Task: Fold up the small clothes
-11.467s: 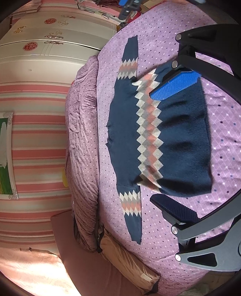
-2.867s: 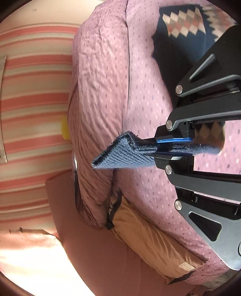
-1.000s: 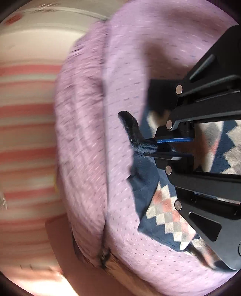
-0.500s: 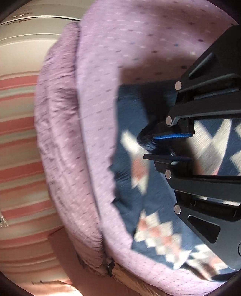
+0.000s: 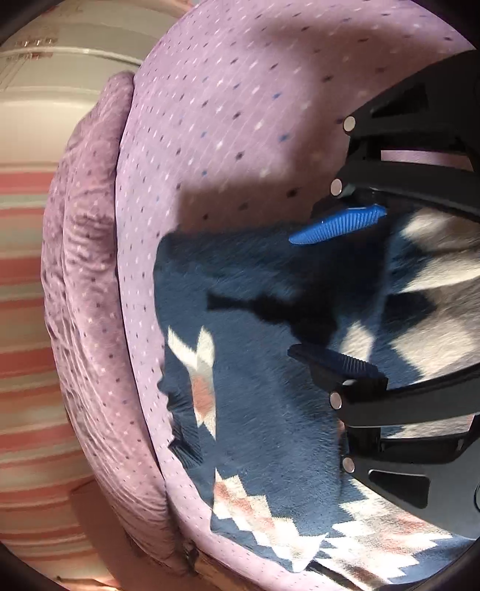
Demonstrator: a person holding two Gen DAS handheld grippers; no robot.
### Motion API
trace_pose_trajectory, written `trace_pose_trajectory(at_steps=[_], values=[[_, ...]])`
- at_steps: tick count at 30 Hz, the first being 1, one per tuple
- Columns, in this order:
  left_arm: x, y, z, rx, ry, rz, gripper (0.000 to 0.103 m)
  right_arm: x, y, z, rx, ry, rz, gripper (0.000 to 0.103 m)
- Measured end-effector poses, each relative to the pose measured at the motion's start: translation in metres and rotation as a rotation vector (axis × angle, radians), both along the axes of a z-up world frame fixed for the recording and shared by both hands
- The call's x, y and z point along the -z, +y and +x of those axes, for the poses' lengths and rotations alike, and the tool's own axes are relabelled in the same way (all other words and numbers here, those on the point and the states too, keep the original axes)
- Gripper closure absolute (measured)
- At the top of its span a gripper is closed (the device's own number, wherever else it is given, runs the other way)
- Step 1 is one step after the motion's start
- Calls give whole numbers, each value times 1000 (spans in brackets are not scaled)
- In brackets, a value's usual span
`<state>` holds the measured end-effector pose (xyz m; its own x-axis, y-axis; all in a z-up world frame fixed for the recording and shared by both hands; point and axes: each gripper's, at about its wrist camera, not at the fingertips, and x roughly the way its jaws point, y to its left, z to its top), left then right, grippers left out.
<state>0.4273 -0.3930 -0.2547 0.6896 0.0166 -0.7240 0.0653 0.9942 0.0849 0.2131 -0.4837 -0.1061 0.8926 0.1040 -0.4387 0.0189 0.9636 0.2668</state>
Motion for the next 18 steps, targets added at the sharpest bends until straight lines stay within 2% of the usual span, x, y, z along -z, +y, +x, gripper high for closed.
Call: trace_pose_trajectory(at_steps=[3,8,13,15,18], values=[[-10,-1,-16,42,-22,10,43,0,0,1,-3,-1,3,10],[-37,29,-28,46,-94,-9,37,-1,3,1,-6,-5,-5,10],[-54,76,-24,29,-184,63,36,-2,9,1,-23,-8,-10,10],[-53,101,-17,-8,-186,82,34,-1,12,1,-30,-7,-16,10],[-43,135,-1,-73,-123,47,34,2,16,4,-38,1,-21,10]])
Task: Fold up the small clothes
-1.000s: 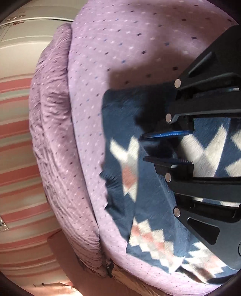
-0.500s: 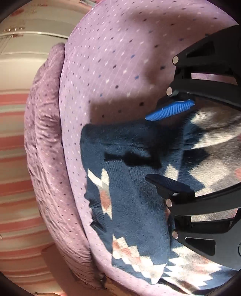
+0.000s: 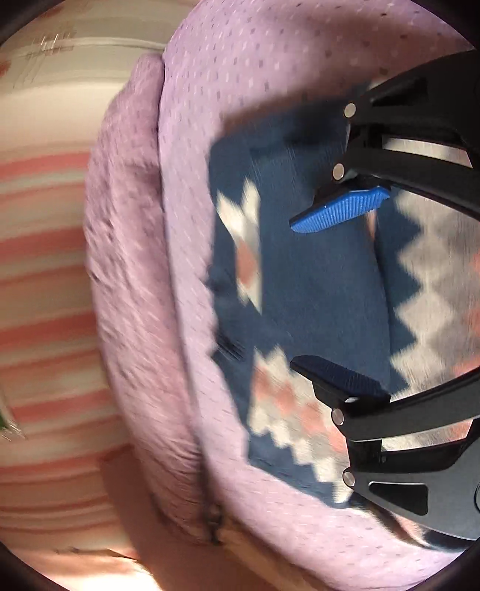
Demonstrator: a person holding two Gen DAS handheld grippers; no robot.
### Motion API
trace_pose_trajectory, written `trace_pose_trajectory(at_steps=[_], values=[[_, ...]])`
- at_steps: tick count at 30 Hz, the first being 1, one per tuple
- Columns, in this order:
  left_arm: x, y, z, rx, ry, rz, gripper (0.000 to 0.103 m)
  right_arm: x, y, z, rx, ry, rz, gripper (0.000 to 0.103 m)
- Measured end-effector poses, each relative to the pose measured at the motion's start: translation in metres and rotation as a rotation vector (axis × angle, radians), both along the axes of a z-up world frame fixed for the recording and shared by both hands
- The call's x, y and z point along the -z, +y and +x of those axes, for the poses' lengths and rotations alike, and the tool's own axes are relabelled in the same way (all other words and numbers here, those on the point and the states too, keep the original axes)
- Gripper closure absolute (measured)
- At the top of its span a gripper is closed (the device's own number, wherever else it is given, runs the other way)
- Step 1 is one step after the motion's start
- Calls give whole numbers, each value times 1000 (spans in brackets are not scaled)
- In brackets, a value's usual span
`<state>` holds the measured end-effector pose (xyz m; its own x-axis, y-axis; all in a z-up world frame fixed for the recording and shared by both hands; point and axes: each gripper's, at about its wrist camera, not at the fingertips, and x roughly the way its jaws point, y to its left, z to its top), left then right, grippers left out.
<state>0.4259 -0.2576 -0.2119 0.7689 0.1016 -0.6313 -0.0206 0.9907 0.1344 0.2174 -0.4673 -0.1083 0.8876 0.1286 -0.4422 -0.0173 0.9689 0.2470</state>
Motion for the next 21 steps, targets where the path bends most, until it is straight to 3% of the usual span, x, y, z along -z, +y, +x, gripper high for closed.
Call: trace_pose_trajectory(at_steps=[2,8,12,18,21], values=[[12,19,9,-11,54,-50,34,2,3,2,-8,5,0,10],[54,29,26,11,195,-76,34,7,10,7,-30,20,-16,10],[60,31,30,-1,195,-90,26,9,7,8,-23,23,-14,10],[49,34,16,37,165,-91,25,8,9,8,-21,22,-17,10],[31,36,-8,74,110,-46,20,8,18,8,-32,25,-33,2]])
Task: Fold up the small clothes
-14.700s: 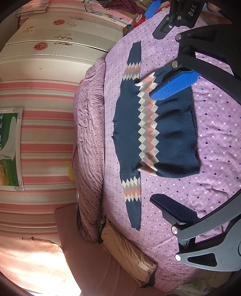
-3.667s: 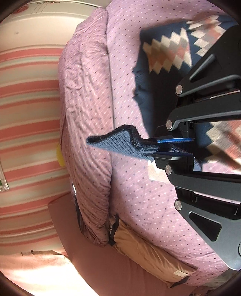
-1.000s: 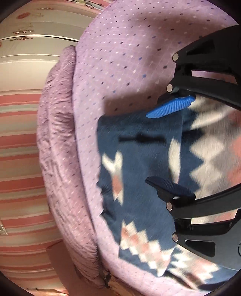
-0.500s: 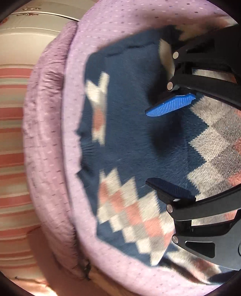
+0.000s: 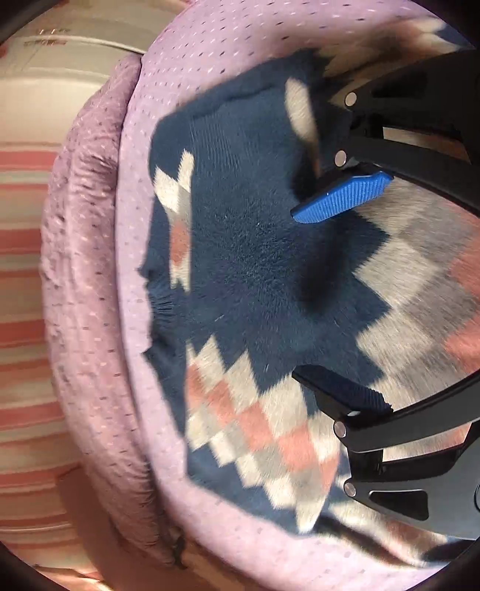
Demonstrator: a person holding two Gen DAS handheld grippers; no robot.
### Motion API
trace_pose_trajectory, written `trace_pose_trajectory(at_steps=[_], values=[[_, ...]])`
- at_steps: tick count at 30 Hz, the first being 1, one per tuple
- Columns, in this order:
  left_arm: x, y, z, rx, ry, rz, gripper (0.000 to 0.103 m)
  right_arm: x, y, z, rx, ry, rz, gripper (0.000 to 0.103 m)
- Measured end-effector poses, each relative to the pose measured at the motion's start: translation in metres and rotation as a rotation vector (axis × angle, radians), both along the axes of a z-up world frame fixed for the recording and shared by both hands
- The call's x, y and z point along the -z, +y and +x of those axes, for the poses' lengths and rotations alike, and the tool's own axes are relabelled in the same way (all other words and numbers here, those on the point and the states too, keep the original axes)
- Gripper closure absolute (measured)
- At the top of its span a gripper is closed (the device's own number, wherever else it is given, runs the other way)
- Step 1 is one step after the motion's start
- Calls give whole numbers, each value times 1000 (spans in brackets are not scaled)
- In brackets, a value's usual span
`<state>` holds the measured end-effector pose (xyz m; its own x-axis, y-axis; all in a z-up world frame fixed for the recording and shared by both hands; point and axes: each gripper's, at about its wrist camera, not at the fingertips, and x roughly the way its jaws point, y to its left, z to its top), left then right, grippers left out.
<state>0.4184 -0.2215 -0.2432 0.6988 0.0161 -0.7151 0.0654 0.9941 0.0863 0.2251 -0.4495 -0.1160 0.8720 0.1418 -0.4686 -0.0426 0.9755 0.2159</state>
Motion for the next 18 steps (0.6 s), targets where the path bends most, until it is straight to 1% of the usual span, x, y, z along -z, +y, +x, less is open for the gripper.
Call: trace_pose_trajectory(at_steps=[1,4,7,9,12,14,16,18], values=[[-7,2,-8,8,-22,7,15,0,3,0,-3,-1,-2,2],[-30,11,-40,32,-83,22,10,0,16,1,-30,8,-12,2],[-52,27,-69,45,-96,0,9,2,32,2,-60,16,-33,2],[-67,44,-89,23,-108,-28,8,6,44,2,-75,28,-44,2],[-80,70,-112,-6,-119,-51,6,10,62,-1,-91,39,-64,2],[-86,83,-123,-15,-117,-45,6,10,75,-4,-103,40,-85,2],[-94,97,-134,-24,-130,-12,6,7,87,-10,-103,33,-106,2],[-101,109,-142,-37,-131,-11,6,4,93,-17,-110,26,-105,2]])
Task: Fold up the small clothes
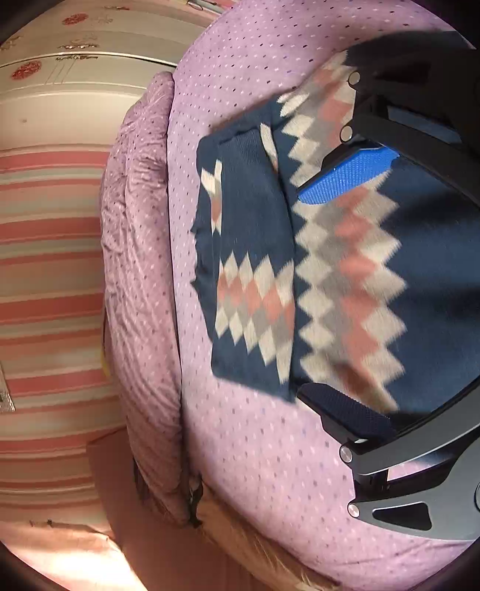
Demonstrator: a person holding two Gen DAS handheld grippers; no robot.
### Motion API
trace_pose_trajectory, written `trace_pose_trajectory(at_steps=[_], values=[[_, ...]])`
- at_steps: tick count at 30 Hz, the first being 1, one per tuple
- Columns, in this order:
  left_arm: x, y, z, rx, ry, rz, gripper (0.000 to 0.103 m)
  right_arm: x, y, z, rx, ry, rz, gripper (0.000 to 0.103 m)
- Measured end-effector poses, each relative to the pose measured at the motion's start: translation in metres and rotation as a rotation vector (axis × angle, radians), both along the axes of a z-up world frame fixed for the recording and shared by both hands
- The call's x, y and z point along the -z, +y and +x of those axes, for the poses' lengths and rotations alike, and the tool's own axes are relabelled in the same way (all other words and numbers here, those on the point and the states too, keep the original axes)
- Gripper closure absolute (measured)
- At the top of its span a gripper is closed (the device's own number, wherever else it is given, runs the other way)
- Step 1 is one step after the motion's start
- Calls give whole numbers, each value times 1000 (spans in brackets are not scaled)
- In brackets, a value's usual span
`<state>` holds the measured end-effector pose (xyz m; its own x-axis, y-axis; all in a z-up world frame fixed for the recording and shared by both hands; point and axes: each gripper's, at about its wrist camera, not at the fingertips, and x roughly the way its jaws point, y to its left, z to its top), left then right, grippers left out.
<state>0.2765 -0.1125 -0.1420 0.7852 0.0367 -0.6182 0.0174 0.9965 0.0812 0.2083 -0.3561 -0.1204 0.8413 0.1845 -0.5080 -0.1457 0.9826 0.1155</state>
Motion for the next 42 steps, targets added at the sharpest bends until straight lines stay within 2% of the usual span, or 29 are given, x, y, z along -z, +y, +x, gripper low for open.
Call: trace_pose_trajectory(at_steps=[3,7,12,15,19,22,23,26,30,35,39,42], values=[[-13,20,-18,-21,-9,-10,6,-5,7,-14,8,-12,1,2],[-15,36,-40,-29,-13,-8,6,-2,6,-35,27,6,16,2],[12,50,-72,-12,-3,36,6,29,5,-52,84,87,17,2],[39,59,-87,9,18,61,6,43,14,-56,75,95,10,2],[58,80,-84,-10,34,44,6,48,18,-41,81,108,42,2],[60,91,-76,-13,10,51,6,45,22,-14,130,104,1,4],[61,94,-76,-15,-2,64,6,46,23,-9,137,114,-6,10],[70,106,-80,-17,4,71,6,51,29,-6,146,134,-22,14],[76,122,-99,-29,24,49,6,61,38,-30,138,161,-64,16],[76,143,-143,-38,8,35,6,73,22,-87,209,181,-88,16],[80,143,-168,-34,-13,94,6,95,6,-117,245,219,-130,25],[80,152,-183,-55,-11,69,6,113,-9,-126,266,248,-133,32]])
